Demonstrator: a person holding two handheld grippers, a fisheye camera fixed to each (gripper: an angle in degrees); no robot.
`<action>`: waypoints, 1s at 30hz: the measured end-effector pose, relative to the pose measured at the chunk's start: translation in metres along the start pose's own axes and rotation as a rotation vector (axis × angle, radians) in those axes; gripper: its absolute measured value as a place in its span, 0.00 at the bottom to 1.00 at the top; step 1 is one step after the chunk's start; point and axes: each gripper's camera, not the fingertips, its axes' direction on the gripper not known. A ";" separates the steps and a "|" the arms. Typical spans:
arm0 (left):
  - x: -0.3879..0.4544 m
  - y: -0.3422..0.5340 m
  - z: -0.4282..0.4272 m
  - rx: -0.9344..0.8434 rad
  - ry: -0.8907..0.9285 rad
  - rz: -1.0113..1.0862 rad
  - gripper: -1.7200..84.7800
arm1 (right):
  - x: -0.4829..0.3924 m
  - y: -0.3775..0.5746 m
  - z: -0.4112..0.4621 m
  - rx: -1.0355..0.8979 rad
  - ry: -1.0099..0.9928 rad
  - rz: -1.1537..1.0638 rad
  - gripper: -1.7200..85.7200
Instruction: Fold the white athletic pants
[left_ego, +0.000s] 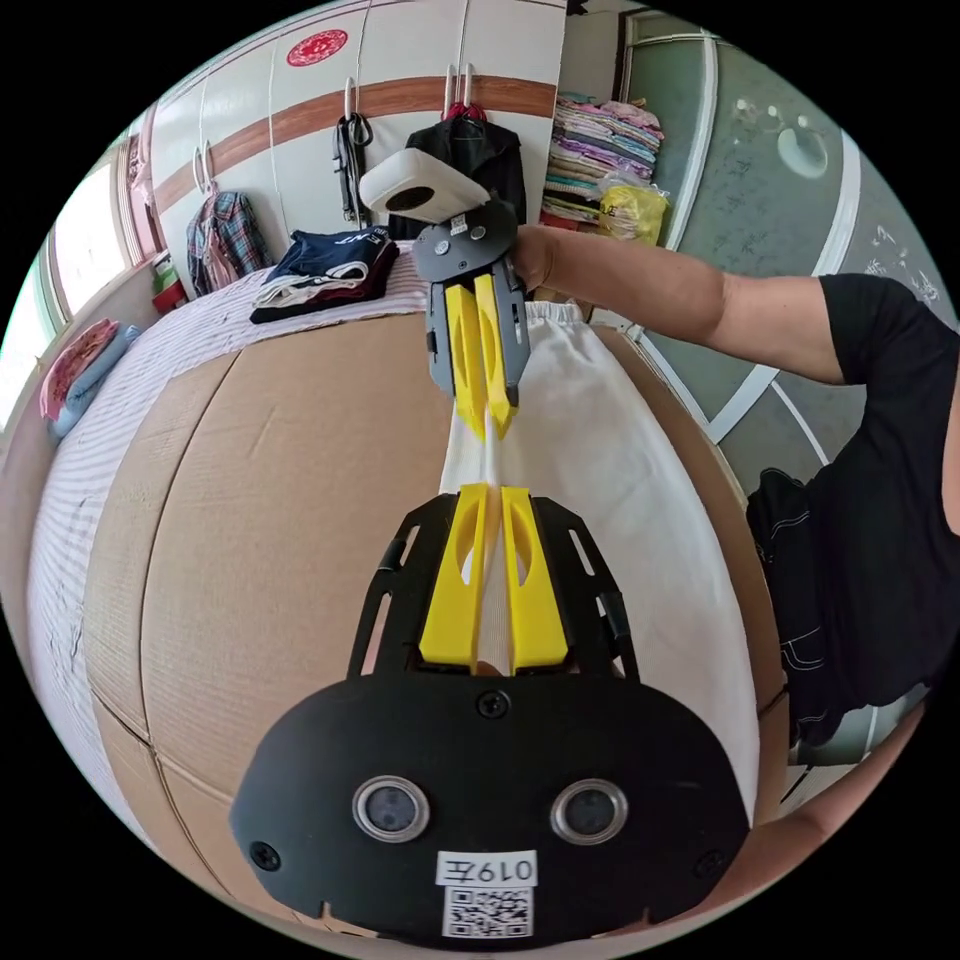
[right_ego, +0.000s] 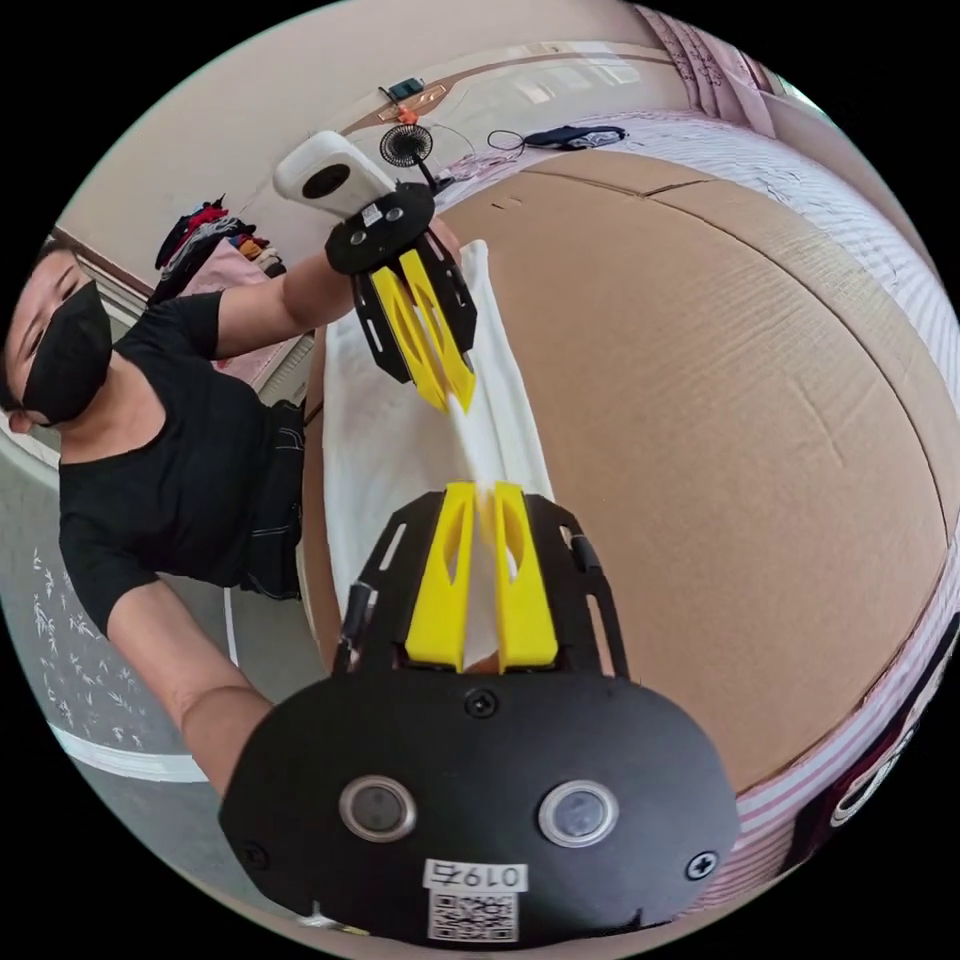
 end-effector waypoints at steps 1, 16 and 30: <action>0.007 -0.001 -0.001 -0.004 -0.017 0.003 0.03 | -0.013 -0.001 -0.005 -0.003 0.009 -0.022 0.03; 0.161 0.010 0.012 -0.059 -0.450 0.206 0.03 | -0.262 0.005 0.061 -0.177 1.041 -0.080 0.01; 0.167 0.000 0.006 -0.084 -0.485 0.184 0.03 | -0.275 0.032 0.023 -0.179 1.049 -0.030 0.01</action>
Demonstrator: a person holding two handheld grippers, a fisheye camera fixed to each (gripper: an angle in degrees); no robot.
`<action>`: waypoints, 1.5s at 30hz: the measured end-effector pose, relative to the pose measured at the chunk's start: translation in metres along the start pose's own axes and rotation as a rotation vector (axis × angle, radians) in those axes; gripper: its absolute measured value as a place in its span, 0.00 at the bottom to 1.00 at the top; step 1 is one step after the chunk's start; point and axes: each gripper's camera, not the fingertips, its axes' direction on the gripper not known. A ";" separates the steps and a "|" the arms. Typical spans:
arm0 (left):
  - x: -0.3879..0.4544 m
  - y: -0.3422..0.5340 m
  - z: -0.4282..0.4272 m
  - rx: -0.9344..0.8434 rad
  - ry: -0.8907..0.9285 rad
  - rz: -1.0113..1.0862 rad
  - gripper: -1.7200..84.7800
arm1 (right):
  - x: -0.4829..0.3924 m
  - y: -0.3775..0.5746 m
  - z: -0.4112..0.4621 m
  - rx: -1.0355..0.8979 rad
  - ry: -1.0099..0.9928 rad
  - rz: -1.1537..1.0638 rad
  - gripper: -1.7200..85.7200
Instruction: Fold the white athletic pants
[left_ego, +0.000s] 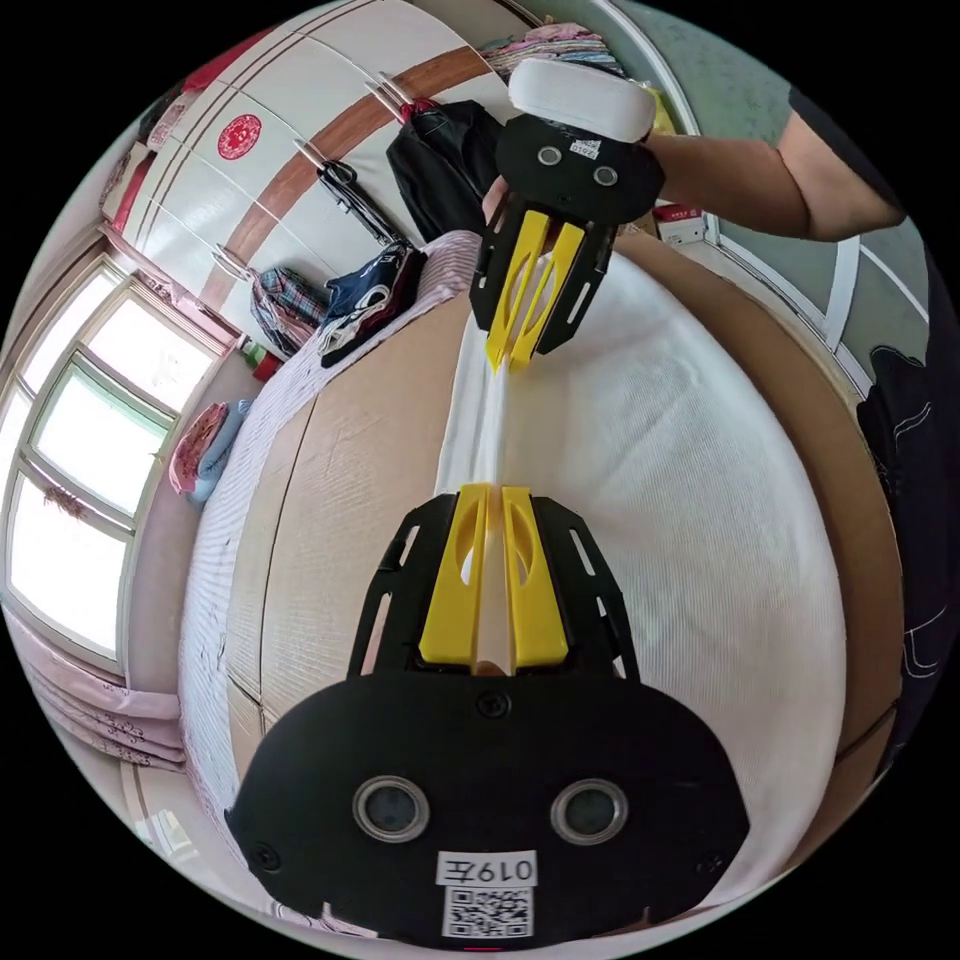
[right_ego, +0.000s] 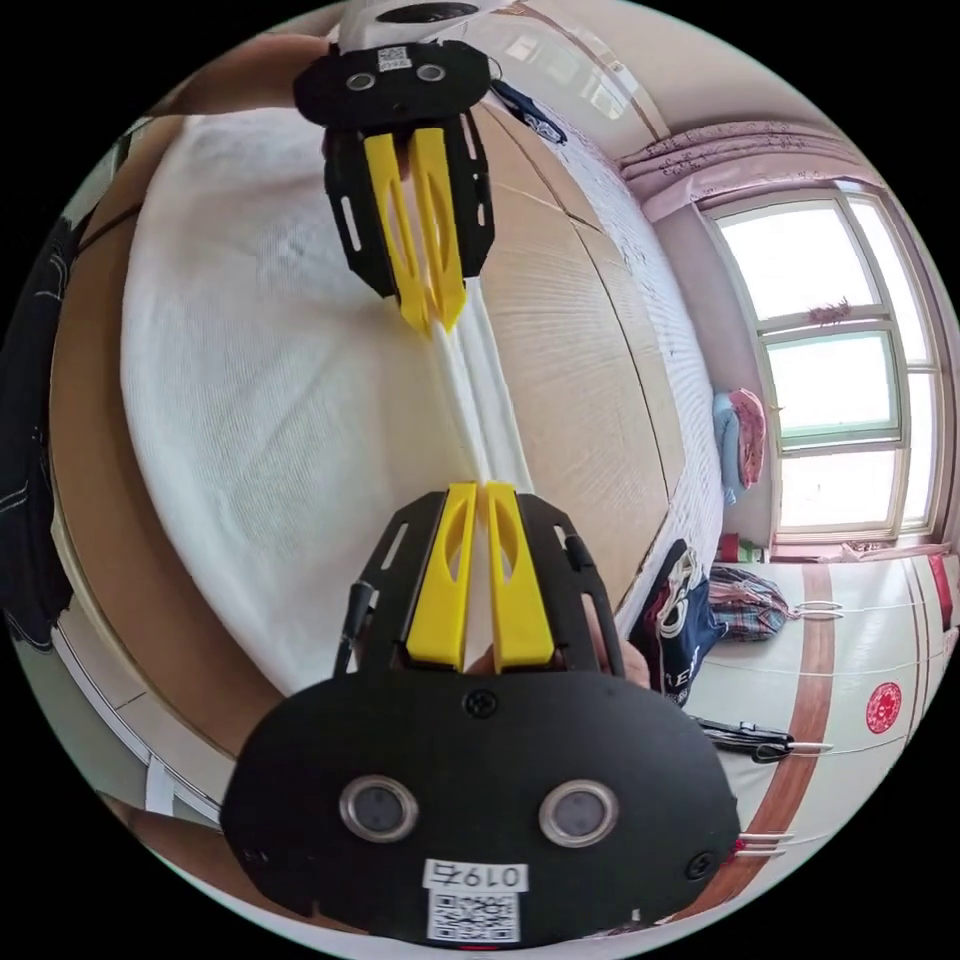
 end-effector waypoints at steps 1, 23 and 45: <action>-0.010 -0.001 0.003 -0.015 0.004 -0.025 0.03 | 0.010 0.004 0.003 -0.001 -0.013 0.021 0.01; -0.141 0.065 0.045 -0.027 0.396 -0.519 0.04 | 0.178 0.178 0.112 0.088 -0.573 0.478 0.09; -0.136 0.095 0.049 -0.064 0.361 -0.412 0.03 | 0.213 0.364 0.152 0.057 -0.570 0.771 0.02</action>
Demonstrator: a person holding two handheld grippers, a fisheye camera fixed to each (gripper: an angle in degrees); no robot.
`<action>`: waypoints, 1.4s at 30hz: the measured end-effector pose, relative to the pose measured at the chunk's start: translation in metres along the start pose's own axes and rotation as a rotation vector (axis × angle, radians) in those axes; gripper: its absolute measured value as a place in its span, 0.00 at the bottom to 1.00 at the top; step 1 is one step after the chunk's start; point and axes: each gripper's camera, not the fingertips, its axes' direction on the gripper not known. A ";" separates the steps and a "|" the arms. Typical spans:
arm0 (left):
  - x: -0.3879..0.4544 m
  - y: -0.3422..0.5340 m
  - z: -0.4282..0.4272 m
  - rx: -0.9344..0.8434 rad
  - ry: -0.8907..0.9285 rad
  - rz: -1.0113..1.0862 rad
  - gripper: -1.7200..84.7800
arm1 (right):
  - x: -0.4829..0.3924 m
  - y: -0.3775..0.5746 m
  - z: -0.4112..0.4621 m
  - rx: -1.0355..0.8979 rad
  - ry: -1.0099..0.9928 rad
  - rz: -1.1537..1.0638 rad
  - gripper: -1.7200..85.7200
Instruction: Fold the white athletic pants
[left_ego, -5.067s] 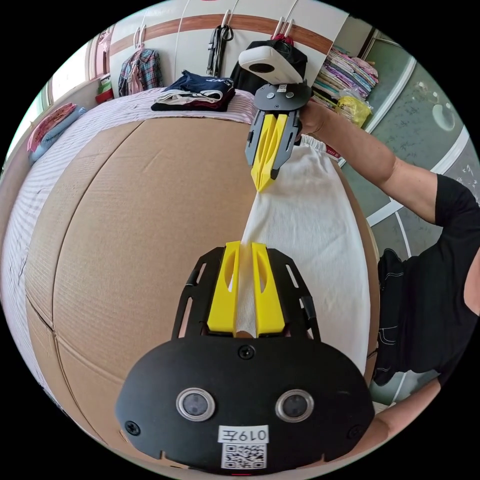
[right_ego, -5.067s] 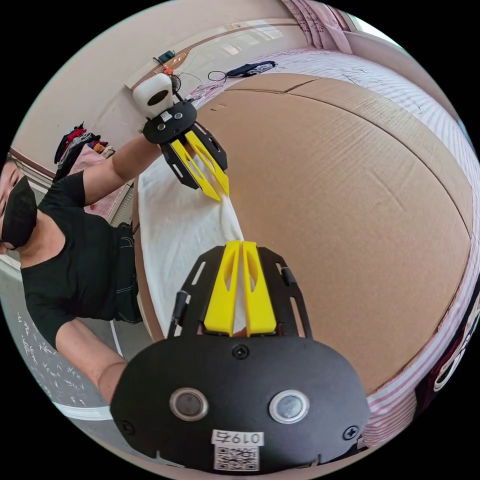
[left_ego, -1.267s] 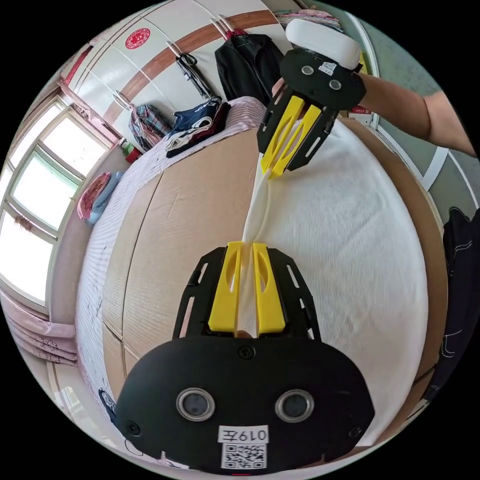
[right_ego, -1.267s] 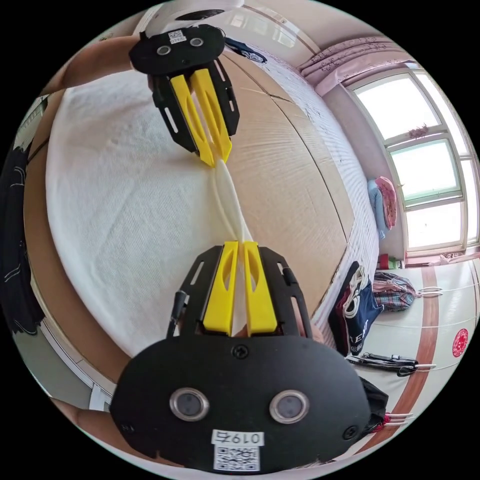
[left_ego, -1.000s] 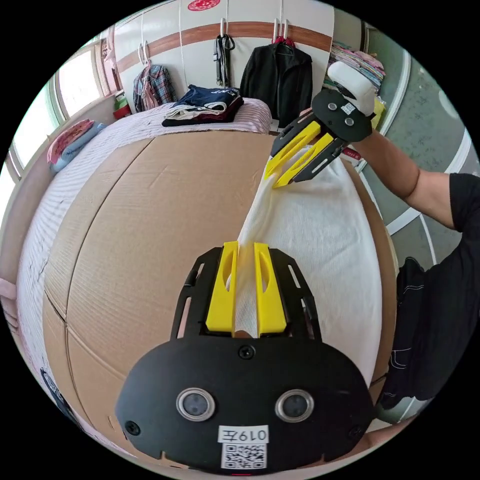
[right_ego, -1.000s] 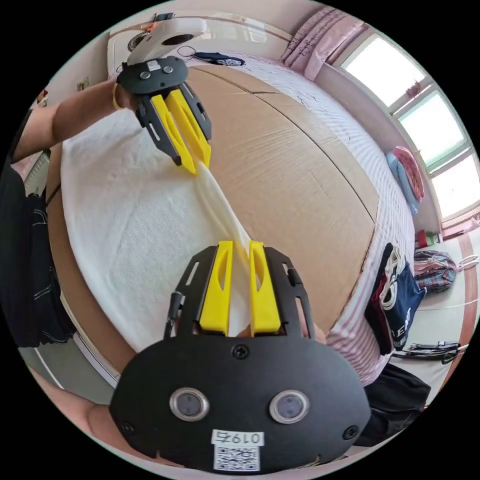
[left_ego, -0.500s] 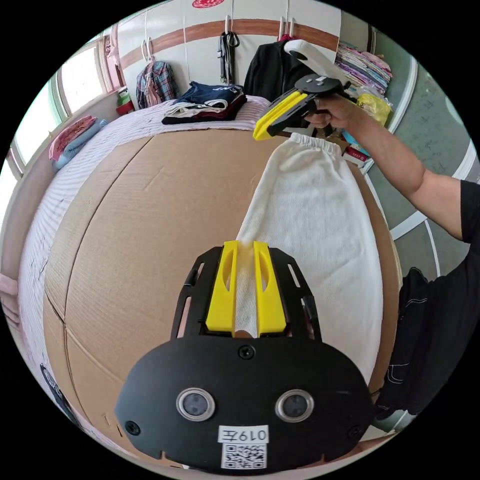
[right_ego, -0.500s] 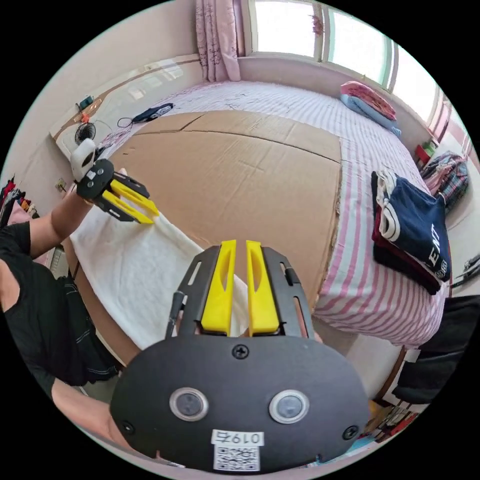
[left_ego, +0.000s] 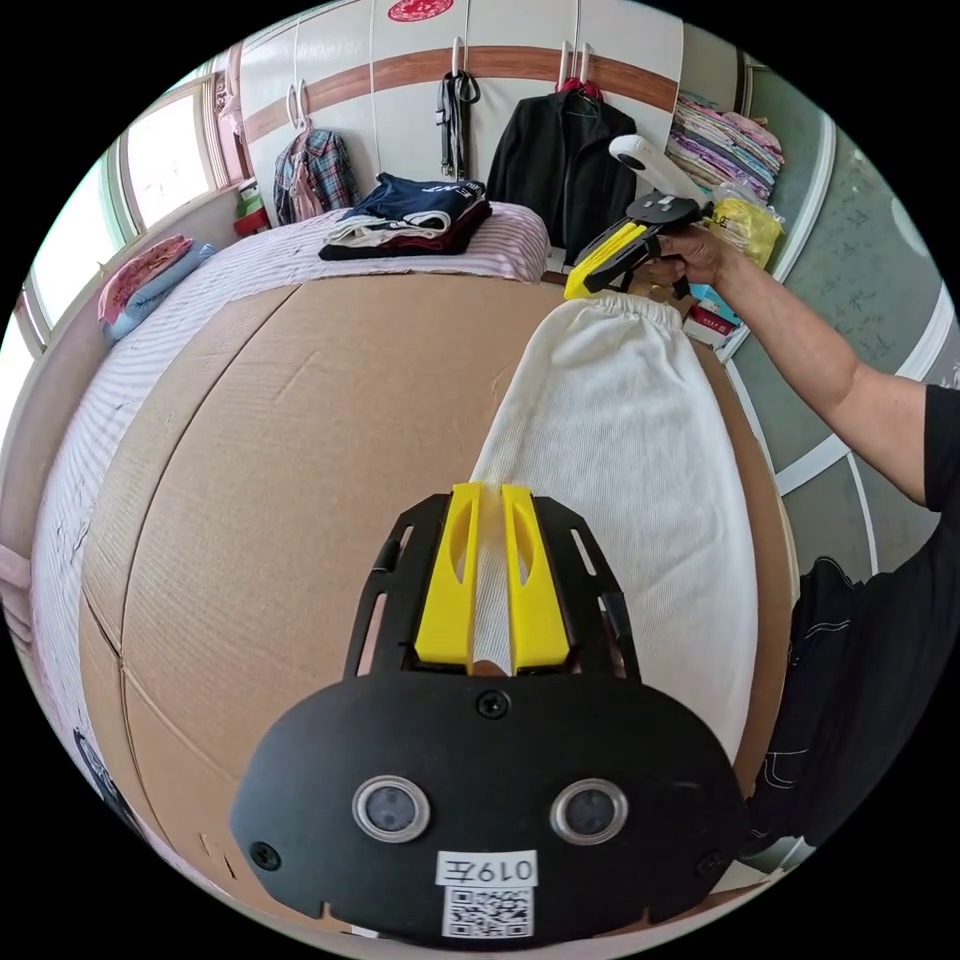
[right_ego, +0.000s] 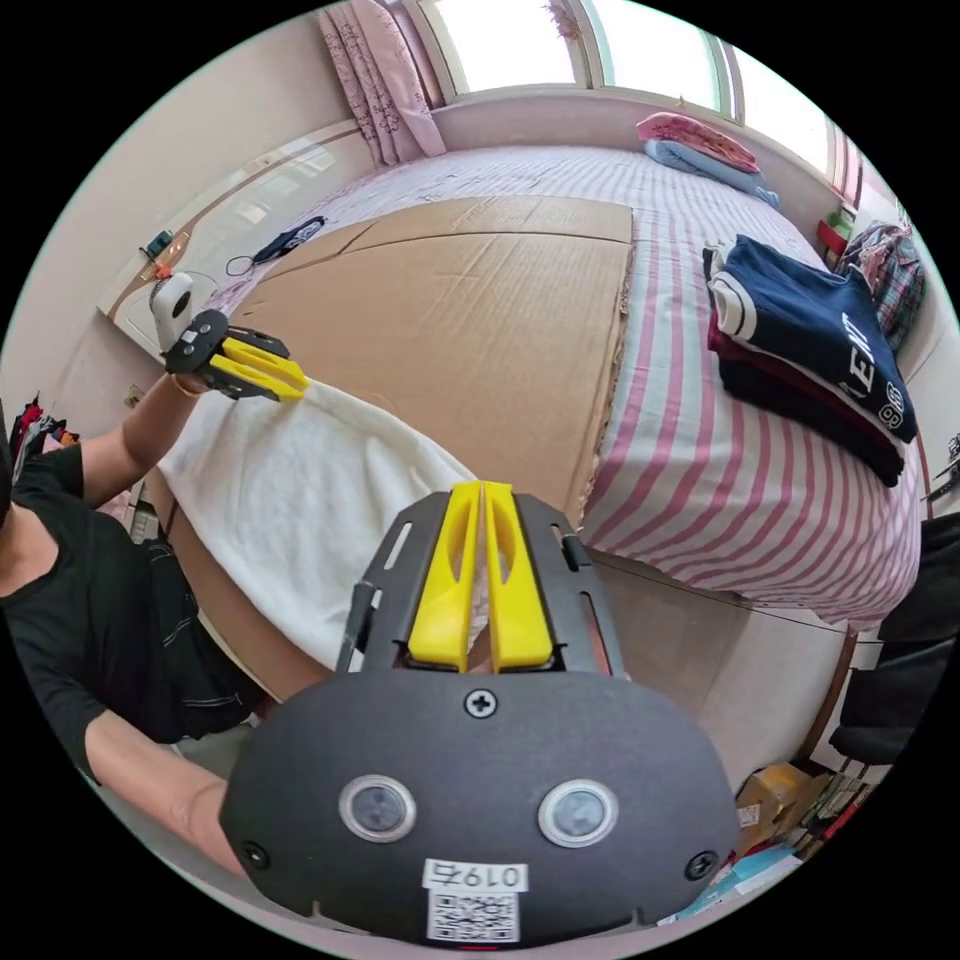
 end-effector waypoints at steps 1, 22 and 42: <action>-0.003 0.006 -0.002 0.010 0.000 -0.012 0.03 | 0.000 0.000 0.000 0.007 0.000 0.003 0.02; -0.109 0.339 -0.200 0.245 -0.363 -0.723 0.11 | -0.194 -0.028 0.008 0.251 0.120 0.016 0.01; -0.272 0.453 -0.180 0.107 0.160 -0.682 0.06 | -0.382 -0.253 0.049 0.175 -0.044 -0.389 0.05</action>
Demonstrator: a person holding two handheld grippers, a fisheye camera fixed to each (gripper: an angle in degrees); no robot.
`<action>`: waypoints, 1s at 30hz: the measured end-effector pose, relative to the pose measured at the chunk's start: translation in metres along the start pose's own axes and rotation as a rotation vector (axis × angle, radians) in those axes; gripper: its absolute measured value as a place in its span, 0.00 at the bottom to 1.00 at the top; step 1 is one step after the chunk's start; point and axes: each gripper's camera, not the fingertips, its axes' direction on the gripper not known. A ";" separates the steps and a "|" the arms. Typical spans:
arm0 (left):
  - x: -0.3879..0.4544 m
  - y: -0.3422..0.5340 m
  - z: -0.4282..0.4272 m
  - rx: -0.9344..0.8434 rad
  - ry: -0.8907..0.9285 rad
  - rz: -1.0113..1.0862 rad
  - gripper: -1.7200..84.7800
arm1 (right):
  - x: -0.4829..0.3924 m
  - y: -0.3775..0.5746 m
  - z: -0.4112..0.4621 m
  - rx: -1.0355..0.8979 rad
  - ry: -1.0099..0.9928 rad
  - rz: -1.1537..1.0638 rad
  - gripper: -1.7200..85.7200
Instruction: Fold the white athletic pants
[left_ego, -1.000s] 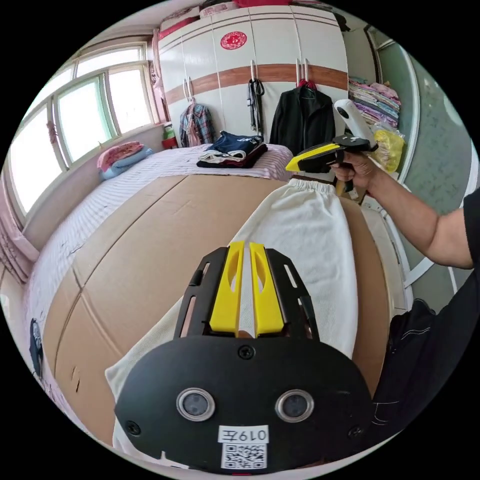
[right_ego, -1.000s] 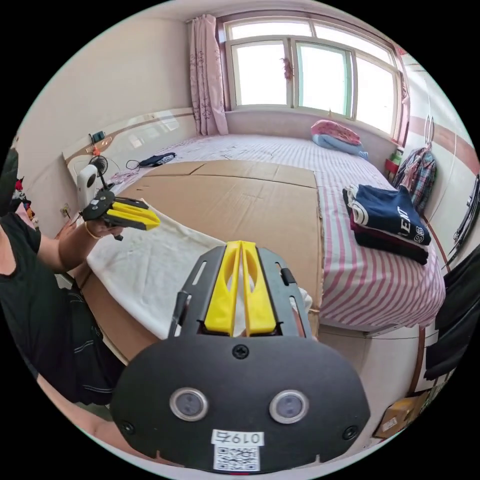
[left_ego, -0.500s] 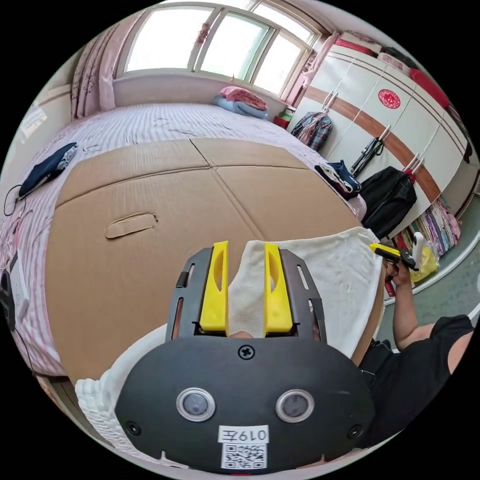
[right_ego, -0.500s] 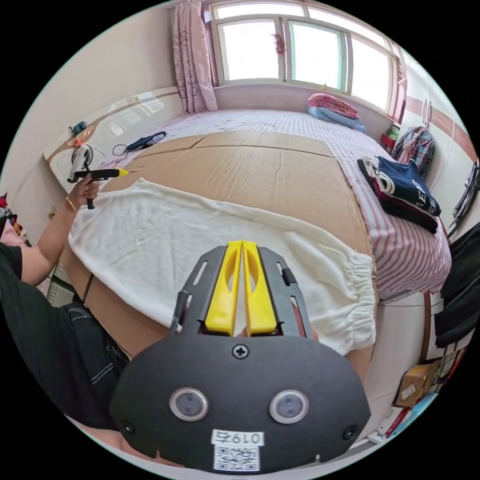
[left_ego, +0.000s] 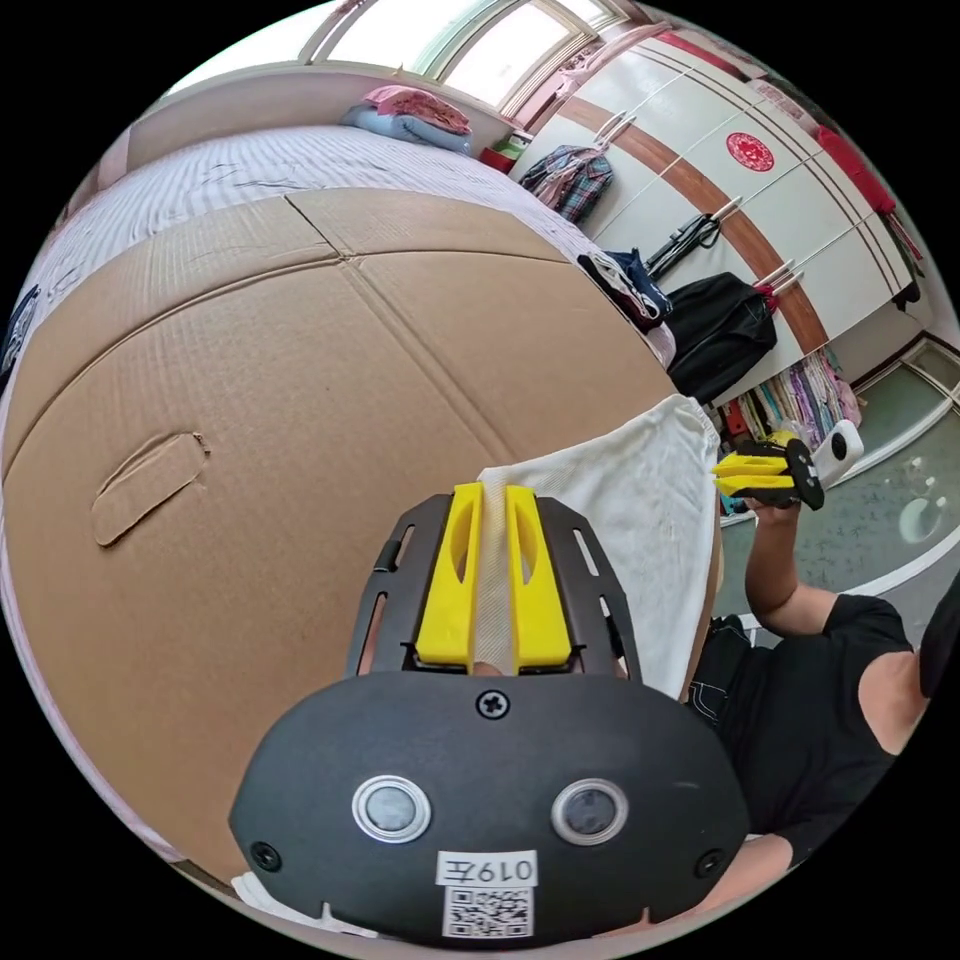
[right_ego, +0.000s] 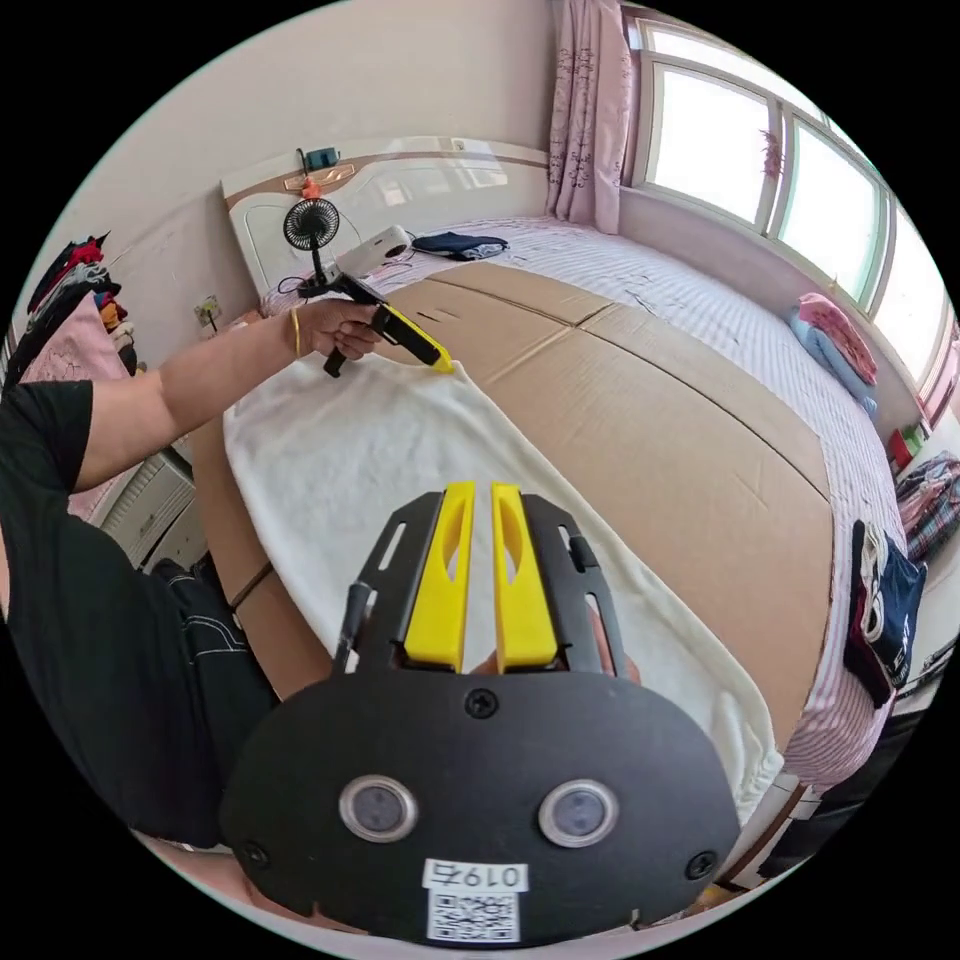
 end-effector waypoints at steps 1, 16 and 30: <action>-0.004 0.003 -0.004 0.012 0.002 0.009 0.05 | -0.002 -0.019 0.016 -0.020 -0.021 -0.005 0.05; -0.018 0.033 -0.039 0.107 -0.085 0.090 0.03 | 0.072 -0.203 0.134 -0.134 -0.224 0.045 0.11; -0.010 0.052 -0.060 0.120 -0.086 0.100 0.03 | 0.096 -0.257 0.145 -0.120 -0.336 0.031 0.01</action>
